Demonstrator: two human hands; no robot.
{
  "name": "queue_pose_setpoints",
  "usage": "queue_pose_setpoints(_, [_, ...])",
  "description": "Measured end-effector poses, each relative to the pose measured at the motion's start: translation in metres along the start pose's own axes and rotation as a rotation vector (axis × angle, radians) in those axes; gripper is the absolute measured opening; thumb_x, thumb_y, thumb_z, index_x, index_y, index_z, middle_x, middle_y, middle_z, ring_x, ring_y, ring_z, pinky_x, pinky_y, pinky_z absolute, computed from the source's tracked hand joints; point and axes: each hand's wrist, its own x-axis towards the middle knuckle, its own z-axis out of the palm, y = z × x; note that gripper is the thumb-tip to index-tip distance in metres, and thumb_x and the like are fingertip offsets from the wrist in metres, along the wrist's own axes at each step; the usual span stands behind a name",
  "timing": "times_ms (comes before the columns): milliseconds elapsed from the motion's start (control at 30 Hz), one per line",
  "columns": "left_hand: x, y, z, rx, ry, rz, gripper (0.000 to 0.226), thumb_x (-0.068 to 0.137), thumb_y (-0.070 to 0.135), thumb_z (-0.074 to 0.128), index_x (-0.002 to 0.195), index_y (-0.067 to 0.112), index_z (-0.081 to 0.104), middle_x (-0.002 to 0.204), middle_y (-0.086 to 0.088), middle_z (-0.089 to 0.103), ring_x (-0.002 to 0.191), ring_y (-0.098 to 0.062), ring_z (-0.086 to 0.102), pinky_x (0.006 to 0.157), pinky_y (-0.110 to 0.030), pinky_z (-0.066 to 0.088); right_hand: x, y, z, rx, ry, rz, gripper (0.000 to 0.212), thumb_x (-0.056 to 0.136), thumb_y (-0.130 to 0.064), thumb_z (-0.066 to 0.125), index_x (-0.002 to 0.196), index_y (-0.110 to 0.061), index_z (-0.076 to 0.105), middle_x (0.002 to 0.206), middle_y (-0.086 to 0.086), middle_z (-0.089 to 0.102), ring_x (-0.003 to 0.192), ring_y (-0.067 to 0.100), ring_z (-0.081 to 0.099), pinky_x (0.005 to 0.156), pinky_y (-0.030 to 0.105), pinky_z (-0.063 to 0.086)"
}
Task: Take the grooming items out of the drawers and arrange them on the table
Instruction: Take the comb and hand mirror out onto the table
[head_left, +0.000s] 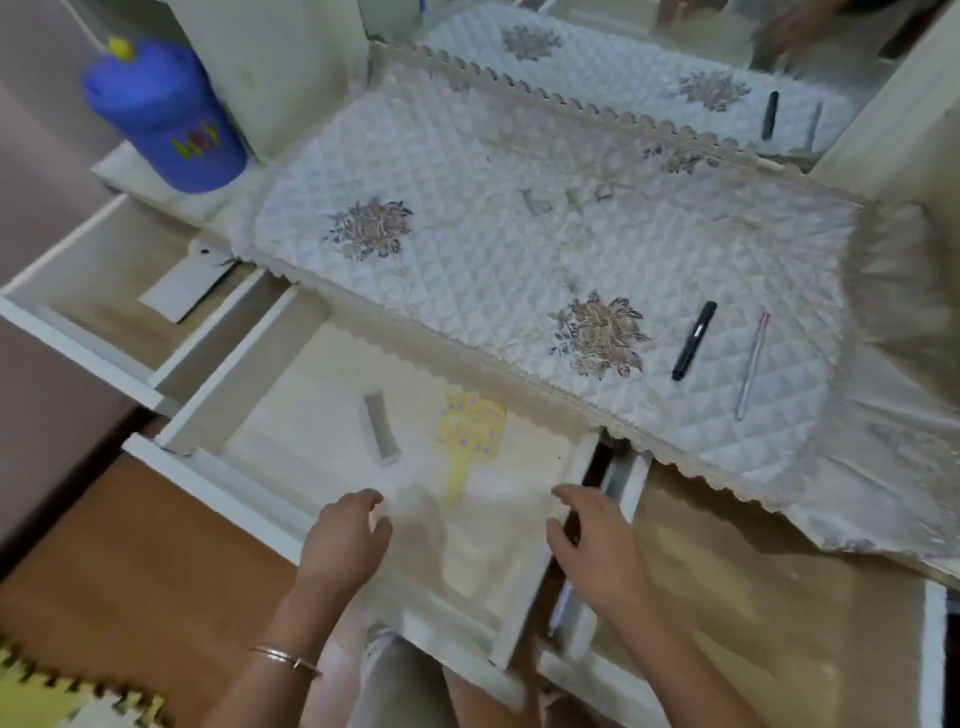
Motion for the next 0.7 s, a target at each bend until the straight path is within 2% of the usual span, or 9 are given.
queue_pose_setpoints(133, [0.079, -0.031, -0.017, 0.056, -0.138, 0.05, 0.055, 0.089, 0.03, 0.053, 0.137, 0.009, 0.036, 0.14, -0.013, 0.041, 0.126, -0.032, 0.04, 0.103, -0.039, 0.035, 0.053, -0.048, 0.062, 0.035, -0.06, 0.171, 0.04, 0.089, -0.022, 0.052, 0.128, -0.014, 0.045, 0.128, 0.005, 0.051, 0.12, 0.02, 0.046, 0.096, 0.032, 0.041])
queue_pose_setpoints(300, [0.145, -0.046, -0.022, -0.079, -0.208, -0.056, 0.063, 0.084, 0.033, 0.062, 0.132, 0.0, 0.036, 0.133, -0.021, 0.041, 0.123, -0.038, 0.04, 0.101, -0.04, 0.034, 0.088, -0.087, 0.121, 0.127, -0.015, 0.527, 0.041, 0.083, -0.012, 0.053, 0.124, -0.005, 0.048, 0.122, 0.019, 0.052, 0.113, 0.034, 0.05, 0.094, 0.036, 0.04])
queue_pose_setpoints(367, [0.156, -0.039, -0.016, -0.104, -0.163, -0.043, 0.063, 0.081, 0.036, 0.065, 0.123, -0.006, 0.043, 0.123, -0.024, 0.048, 0.116, -0.041, 0.045, 0.094, -0.044, 0.039, 0.096, -0.095, 0.135, 0.143, 0.032, 0.622, 0.043, 0.081, -0.01, 0.055, 0.122, -0.002, 0.045, 0.121, 0.022, 0.05, 0.11, 0.038, 0.049, 0.094, 0.039, 0.04])
queue_pose_setpoints(433, [0.163, -0.03, -0.006, -0.027, -0.1, 0.026, 0.067, 0.078, 0.043, 0.063, 0.117, -0.009, 0.046, 0.115, -0.027, 0.052, 0.108, -0.044, 0.049, 0.085, -0.048, 0.044, 0.105, -0.099, 0.144, 0.166, 0.072, 0.711, 0.046, 0.079, -0.008, 0.058, 0.121, 0.0, 0.042, 0.121, 0.023, 0.047, 0.109, 0.04, 0.047, 0.094, 0.04, 0.039])
queue_pose_setpoints(500, [0.165, -0.02, -0.003, -0.004, -0.14, -0.029, 0.073, 0.077, 0.046, 0.063, 0.126, -0.001, 0.038, 0.125, -0.019, 0.044, 0.115, -0.039, 0.043, 0.089, -0.044, 0.042, 0.114, -0.101, 0.149, 0.186, 0.088, 0.807, 0.048, 0.078, -0.008, 0.058, 0.121, 0.002, 0.04, 0.122, 0.023, 0.046, 0.111, 0.042, 0.047, 0.095, 0.04, 0.039])
queue_pose_setpoints(567, [0.167, -0.015, 0.001, -0.056, -0.155, -0.079, 0.076, 0.074, 0.04, 0.068, 0.129, 0.004, 0.032, 0.13, -0.014, 0.039, 0.119, -0.035, 0.04, 0.092, -0.041, 0.04, 0.121, -0.102, 0.154, 0.193, 0.107, 0.863, 0.046, 0.079, -0.008, 0.058, 0.119, 0.004, 0.039, 0.122, 0.024, 0.046, 0.112, 0.042, 0.047, 0.096, 0.041, 0.038])
queue_pose_setpoints(700, [0.167, -0.015, 0.004, -0.089, -0.154, -0.07, 0.07, 0.073, 0.027, 0.073, 0.125, 0.001, 0.035, 0.127, -0.018, 0.043, 0.118, -0.037, 0.043, 0.093, -0.043, 0.04, 0.127, -0.101, 0.161, 0.227, 0.134, 0.909, 0.042, 0.081, -0.006, 0.055, 0.117, 0.006, 0.038, 0.119, 0.027, 0.052, 0.111, 0.042, 0.051, 0.091, 0.042, 0.042])
